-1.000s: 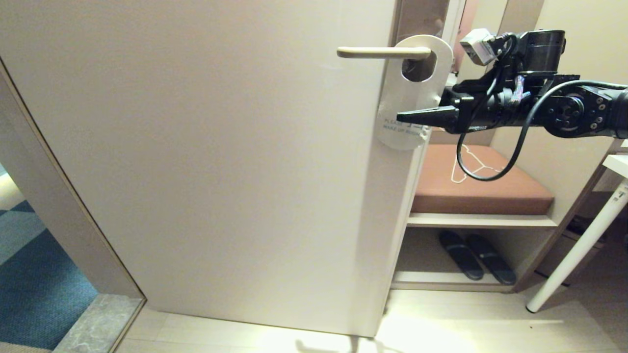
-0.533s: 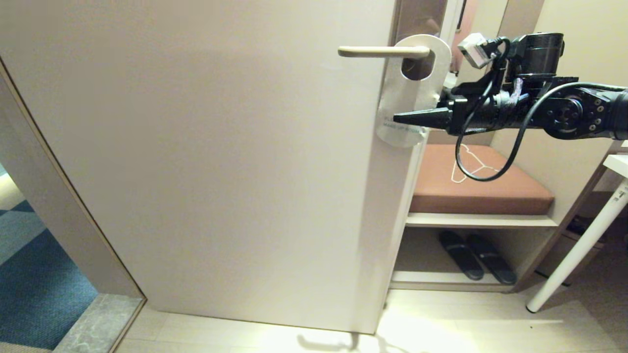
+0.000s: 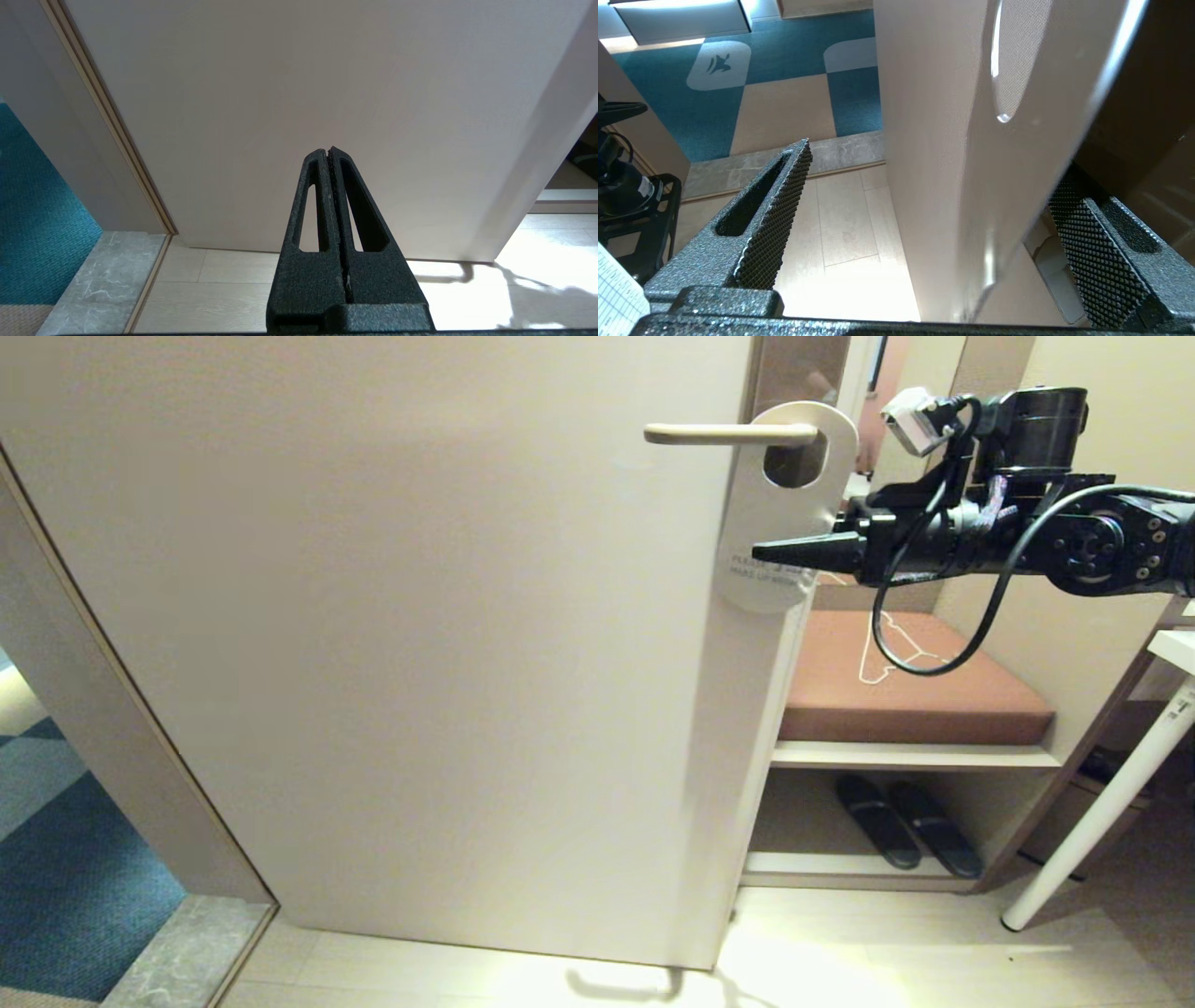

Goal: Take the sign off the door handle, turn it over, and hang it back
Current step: Take down the sign

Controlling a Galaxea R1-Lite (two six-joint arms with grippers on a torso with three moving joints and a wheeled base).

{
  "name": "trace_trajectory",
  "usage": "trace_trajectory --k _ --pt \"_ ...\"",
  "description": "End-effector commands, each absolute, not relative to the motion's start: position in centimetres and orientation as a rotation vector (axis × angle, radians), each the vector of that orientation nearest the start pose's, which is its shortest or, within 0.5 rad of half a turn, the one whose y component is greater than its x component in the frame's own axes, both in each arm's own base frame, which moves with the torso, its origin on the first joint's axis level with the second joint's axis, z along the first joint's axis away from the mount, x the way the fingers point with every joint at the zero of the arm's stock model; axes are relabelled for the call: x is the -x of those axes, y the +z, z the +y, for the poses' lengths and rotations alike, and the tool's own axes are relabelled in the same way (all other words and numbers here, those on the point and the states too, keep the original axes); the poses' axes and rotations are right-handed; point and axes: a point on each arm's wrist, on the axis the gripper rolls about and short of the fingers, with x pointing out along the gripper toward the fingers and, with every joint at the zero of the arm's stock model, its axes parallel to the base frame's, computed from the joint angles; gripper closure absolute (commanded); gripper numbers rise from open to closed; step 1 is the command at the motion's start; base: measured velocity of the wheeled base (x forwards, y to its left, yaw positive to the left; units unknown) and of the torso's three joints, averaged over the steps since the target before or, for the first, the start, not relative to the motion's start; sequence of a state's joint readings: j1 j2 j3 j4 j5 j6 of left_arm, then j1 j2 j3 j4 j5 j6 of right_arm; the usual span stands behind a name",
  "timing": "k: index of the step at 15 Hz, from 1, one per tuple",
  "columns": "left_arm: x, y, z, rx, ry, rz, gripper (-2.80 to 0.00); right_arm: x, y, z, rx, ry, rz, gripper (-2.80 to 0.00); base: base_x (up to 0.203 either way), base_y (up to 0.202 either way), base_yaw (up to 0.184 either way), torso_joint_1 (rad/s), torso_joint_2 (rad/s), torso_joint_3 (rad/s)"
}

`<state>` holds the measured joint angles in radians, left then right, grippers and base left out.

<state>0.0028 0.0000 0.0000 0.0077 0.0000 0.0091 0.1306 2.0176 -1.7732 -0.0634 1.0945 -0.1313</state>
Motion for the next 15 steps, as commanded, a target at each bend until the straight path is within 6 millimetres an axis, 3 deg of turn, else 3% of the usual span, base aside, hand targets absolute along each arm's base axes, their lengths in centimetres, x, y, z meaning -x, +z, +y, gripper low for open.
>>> trace_trajectory --k 1,10,11,15 --pt "2.27 7.47 -0.01 -0.009 0.003 0.009 0.0 -39.81 28.89 7.24 0.03 1.236 0.079 -2.8 0.0 0.0 0.0 0.0 0.0 0.0" --pt "2.27 7.47 -0.01 -0.009 0.003 0.009 0.0 -39.78 29.2 7.23 0.037 1.224 0.07 -2.8 0.0 0.0 0.0 0.0 0.0 0.0" --pt "2.27 7.47 -0.01 -0.009 0.003 0.009 0.0 -39.78 29.2 7.23 0.037 1.224 0.07 0.0 0.0 0.0 0.0 0.0 0.0 0.0" --pt "2.27 7.47 -0.01 -0.009 0.003 0.009 0.0 -39.79 29.19 7.17 0.037 1.221 0.071 0.0 0.0 0.0 0.0 0.0 0.0 0.0"
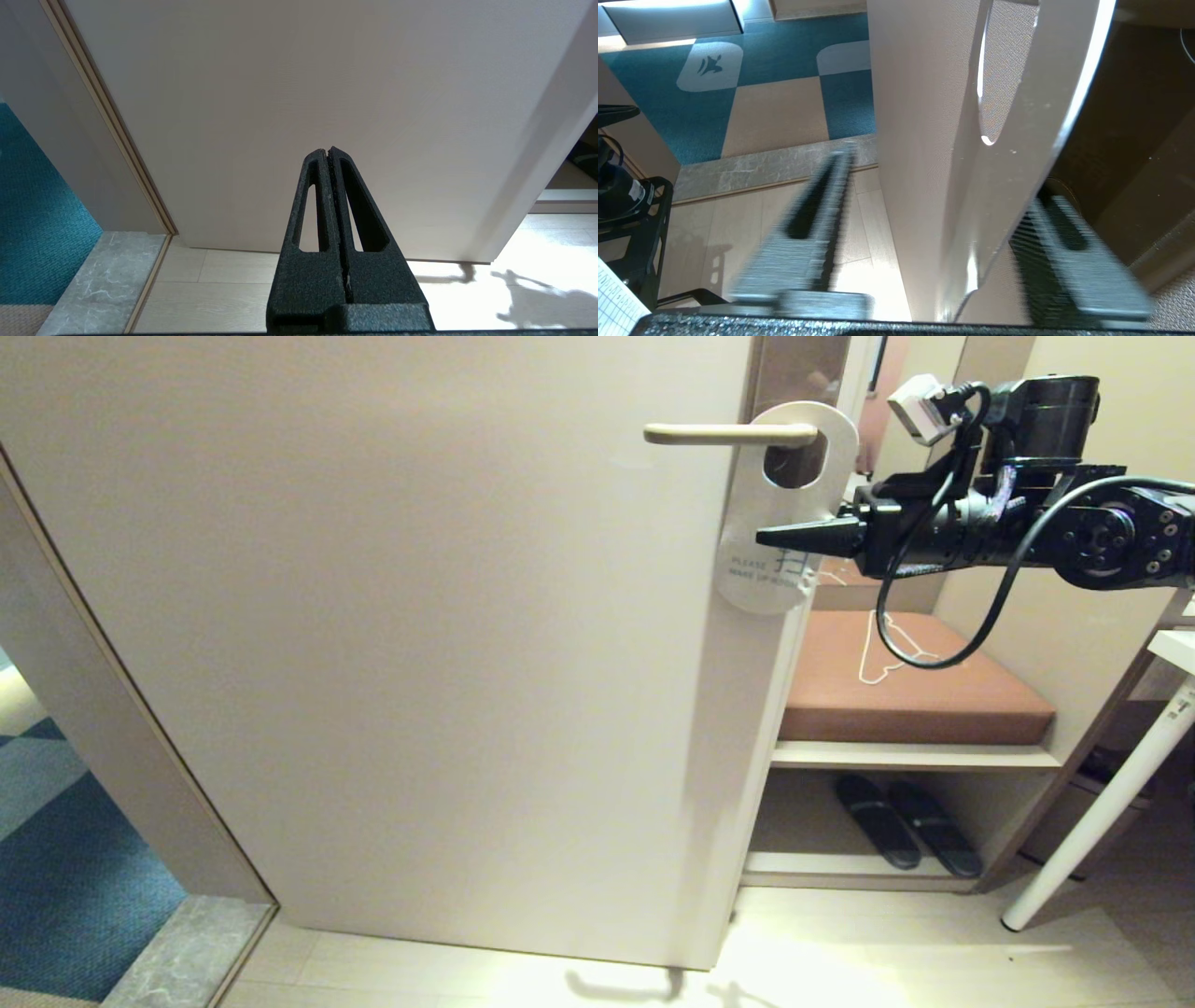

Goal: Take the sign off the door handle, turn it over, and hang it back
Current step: Take down the sign

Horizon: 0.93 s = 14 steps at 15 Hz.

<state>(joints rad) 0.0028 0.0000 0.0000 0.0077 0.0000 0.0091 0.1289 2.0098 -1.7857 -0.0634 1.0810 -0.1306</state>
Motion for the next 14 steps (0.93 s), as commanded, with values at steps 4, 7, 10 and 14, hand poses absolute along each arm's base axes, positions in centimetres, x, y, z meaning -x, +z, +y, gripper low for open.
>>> trace_trajectory --k 4,7,10,14 --pt "2.27 7.47 -0.01 -0.009 0.003 0.009 0.0 -39.8 29.16 7.17 0.037 1.221 0.071 0.0 0.0 0.0 0.0 0.0 0.0 0.0" --pt "2.27 7.47 -0.01 -0.009 0.003 0.009 0.0 -39.81 29.05 7.11 0.036 1.219 0.074 0.0 0.0 0.0 0.0 0.0 0.0 0.0" --pt "2.27 7.47 -0.01 -0.009 0.003 0.009 0.0 -39.71 29.01 7.03 0.036 1.217 0.076 0.0 0.0 0.0 0.0 0.0 0.0 0.0" --pt "2.27 7.47 -0.01 -0.009 0.003 0.009 0.0 -39.24 29.37 7.03 0.038 1.218 0.072 0.0 0.0 0.0 0.0 0.0 0.0 0.0"
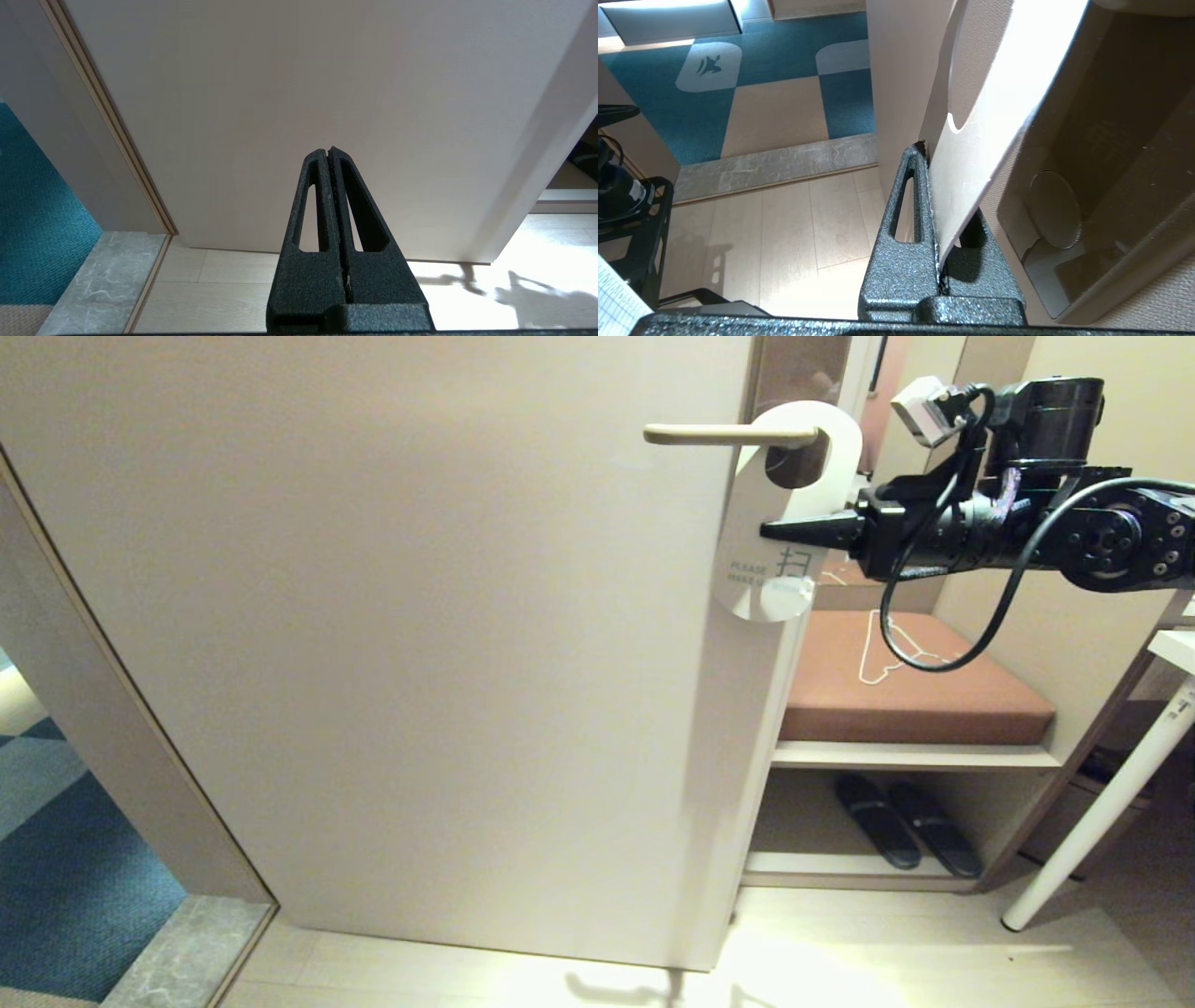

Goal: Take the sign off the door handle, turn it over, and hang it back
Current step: Take down the sign

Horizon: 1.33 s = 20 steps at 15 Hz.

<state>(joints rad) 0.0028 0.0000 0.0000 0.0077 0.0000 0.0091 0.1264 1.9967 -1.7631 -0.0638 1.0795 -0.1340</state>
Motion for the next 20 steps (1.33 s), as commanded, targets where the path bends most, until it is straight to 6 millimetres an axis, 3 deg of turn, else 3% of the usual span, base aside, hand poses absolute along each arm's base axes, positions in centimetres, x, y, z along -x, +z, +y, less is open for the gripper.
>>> trace_trajectory --k 1,20 --pt "2.3 7.5 0.0 -0.009 0.003 0.009 0.0 -39.1 29.5 7.1 0.038 1.219 0.069 0.0 0.0 0.0 0.0 0.0 0.0 0.0" --pt "2.3 7.5 0.0 -0.009 0.003 0.009 0.0 -38.0 30.6 9.1 0.058 1.219 0.048 0.0 0.0 0.0 0.0 0.0 0.0 0.0"
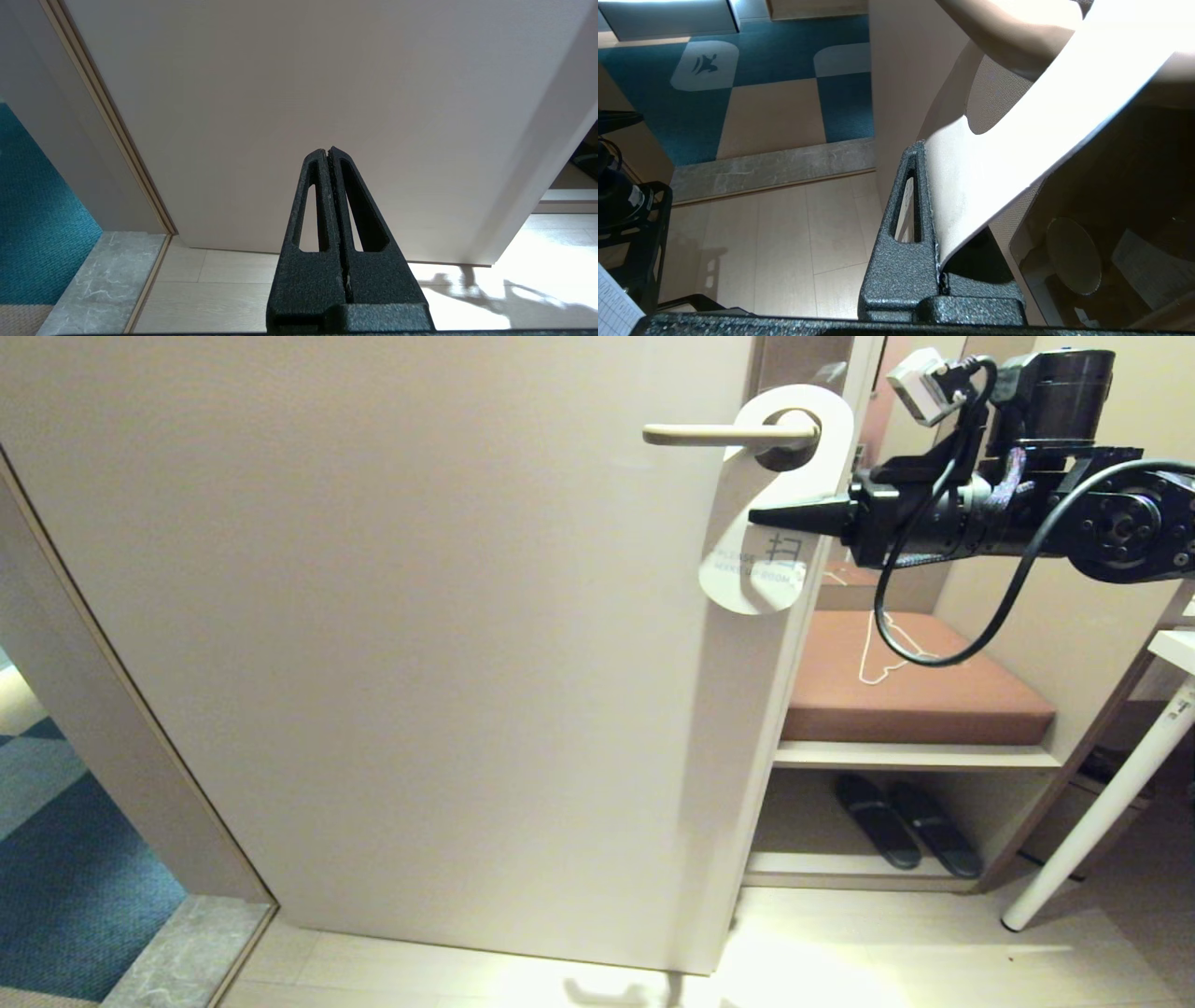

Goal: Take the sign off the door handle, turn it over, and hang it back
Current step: Take down the sign

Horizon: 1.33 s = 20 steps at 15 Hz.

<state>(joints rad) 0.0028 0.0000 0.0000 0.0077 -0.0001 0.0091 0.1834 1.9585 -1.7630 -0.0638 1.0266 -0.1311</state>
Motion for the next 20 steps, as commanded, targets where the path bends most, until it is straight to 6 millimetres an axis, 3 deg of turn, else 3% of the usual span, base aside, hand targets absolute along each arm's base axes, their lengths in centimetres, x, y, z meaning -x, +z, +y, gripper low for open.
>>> trace_trajectory --k 1,6,15,20 --pt "2.3 7.5 0.0 -0.009 0.003 0.009 0.0 -38.0 30.5 9.2 0.06 1.2 0.051 0.0 0.0 0.0 0.0 0.0 0.0 0.0" --pt "2.3 7.5 0.0 -0.009 0.003 0.009 0.0 -37.7 30.7 9.7 0.068 1.145 0.052 0.0 0.0 0.0 0.0 0.0 0.0 0.0" --pt "2.3 7.5 0.0 -0.009 0.003 0.009 0.0 -37.1 30.5 11.8 0.098 0.885 0.088 0.0 0.0 0.0 0.0 0.0 0.0 0.0" --pt "2.3 7.5 0.0 -0.009 0.003 0.009 0.0 -36.2 31.0 12.3 0.101 0.893 0.08 0.0 0.0 0.0 0.0 0.0 0.0 0.0"
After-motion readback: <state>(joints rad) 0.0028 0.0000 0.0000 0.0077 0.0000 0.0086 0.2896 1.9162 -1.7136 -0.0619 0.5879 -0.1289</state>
